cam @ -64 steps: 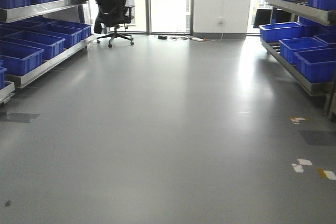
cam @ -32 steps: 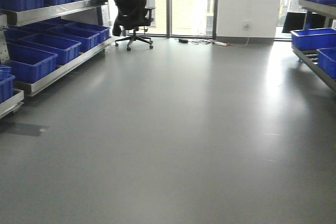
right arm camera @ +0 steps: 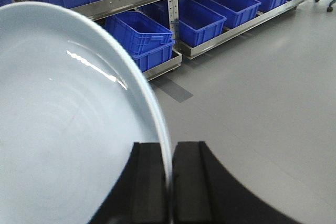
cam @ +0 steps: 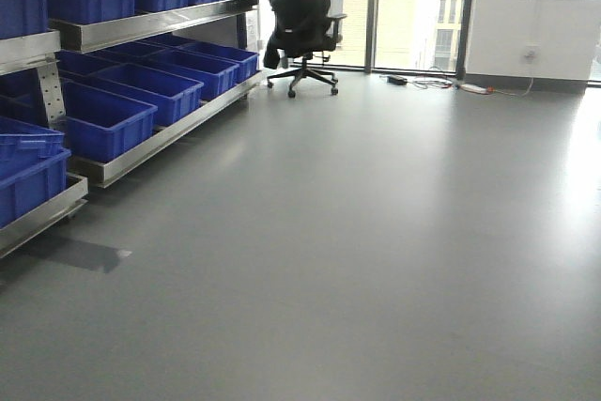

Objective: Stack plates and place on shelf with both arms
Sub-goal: 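Drive the base to the blue bin shelf holding the plates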

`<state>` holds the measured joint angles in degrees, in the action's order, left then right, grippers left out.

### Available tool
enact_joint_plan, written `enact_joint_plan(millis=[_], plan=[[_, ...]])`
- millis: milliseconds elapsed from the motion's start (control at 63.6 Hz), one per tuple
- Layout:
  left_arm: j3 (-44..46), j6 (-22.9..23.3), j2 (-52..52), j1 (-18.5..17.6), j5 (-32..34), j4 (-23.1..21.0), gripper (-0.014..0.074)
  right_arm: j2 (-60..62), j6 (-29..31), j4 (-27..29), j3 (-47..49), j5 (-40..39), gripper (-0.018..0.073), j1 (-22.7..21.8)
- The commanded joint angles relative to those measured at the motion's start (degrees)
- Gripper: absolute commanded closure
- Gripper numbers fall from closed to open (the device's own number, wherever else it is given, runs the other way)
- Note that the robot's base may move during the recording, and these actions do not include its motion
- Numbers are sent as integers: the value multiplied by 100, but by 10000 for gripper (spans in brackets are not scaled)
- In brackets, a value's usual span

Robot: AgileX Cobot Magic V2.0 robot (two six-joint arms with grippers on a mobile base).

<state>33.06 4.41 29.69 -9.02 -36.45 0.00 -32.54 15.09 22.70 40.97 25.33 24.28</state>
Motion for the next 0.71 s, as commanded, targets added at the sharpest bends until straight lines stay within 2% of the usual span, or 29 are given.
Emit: enact_joint_plan(millis=[0, 692], plan=[[166, 60, 38, 1, 424, 0, 512, -4, 6, 126, 173, -559, 502, 4], [166, 60, 49, 1, 433, 0, 512, -4, 6, 126, 173, -553, 502, 4]])
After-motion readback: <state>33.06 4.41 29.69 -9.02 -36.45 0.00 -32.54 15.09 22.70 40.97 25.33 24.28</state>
